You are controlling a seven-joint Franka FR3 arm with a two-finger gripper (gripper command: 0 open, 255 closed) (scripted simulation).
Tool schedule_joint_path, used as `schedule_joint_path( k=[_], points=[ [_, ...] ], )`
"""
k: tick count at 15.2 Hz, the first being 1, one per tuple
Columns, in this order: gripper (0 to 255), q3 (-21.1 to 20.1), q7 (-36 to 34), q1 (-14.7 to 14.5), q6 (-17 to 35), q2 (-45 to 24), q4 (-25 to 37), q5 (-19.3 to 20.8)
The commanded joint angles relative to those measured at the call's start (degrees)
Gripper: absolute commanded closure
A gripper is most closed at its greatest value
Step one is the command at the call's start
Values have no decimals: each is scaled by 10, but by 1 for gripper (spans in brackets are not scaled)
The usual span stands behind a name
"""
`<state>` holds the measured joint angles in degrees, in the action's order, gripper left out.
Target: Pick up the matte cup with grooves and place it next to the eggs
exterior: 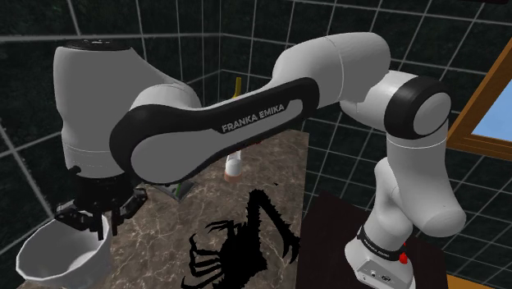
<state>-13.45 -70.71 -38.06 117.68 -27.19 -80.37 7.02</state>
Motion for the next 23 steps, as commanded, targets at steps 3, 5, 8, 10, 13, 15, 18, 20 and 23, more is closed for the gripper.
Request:
schedule_joint_path(
  k=[3, 5, 8, 10, 13, 15, 18, 20, 23],
  points=[
    [255, 1, -2, 1, 29, -5, -24, 2],
    [255, 2, -3, 1, 42, -8, -34, 3],
    [255, 3, -4, 1, 63, -14, -49, 5],
    [255, 4, -5, 1, 76, -18, -57, 7],
    [255, 5, -7, 0, 95, -26, -69, 9],
    [255, 6, -9, 0, 109, -32, -77, 11],
    [255, 6, -9, 0, 109, -32, -77, 11],
    [255, 6, -9, 0, 109, -32, -77, 11],
    [255, 6, -9, 0, 109, -32, -77, 11]
  ],
)
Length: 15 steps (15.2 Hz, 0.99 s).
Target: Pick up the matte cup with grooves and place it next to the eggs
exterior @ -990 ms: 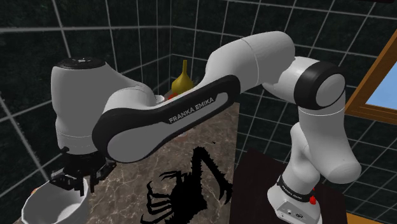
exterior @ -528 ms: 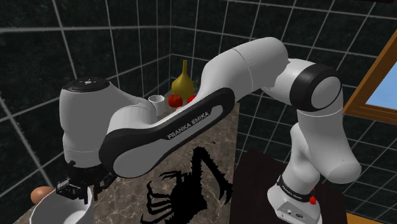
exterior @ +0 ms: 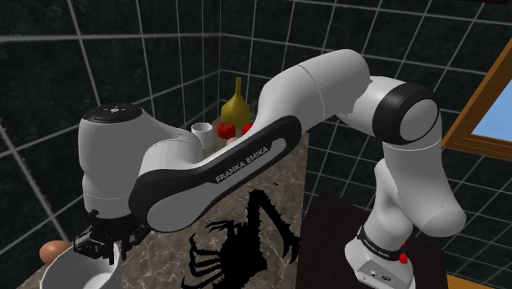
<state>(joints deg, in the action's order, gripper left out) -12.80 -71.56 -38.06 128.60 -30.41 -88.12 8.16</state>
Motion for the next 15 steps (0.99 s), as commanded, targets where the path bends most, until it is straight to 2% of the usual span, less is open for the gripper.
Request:
schedule_joint_path(
  k=[1, 6, 10, 15],
  points=[
    [0, 0, 0, 0, 0, 0, 0, 0],
    [0, 0, 0, 0, 0, 0, 0, 0],
    [0, -6, 6, 5, -49, 42, 8, -11],
    [0, -6, 6, 5, -49, 42, 8, -11]
  ],
)
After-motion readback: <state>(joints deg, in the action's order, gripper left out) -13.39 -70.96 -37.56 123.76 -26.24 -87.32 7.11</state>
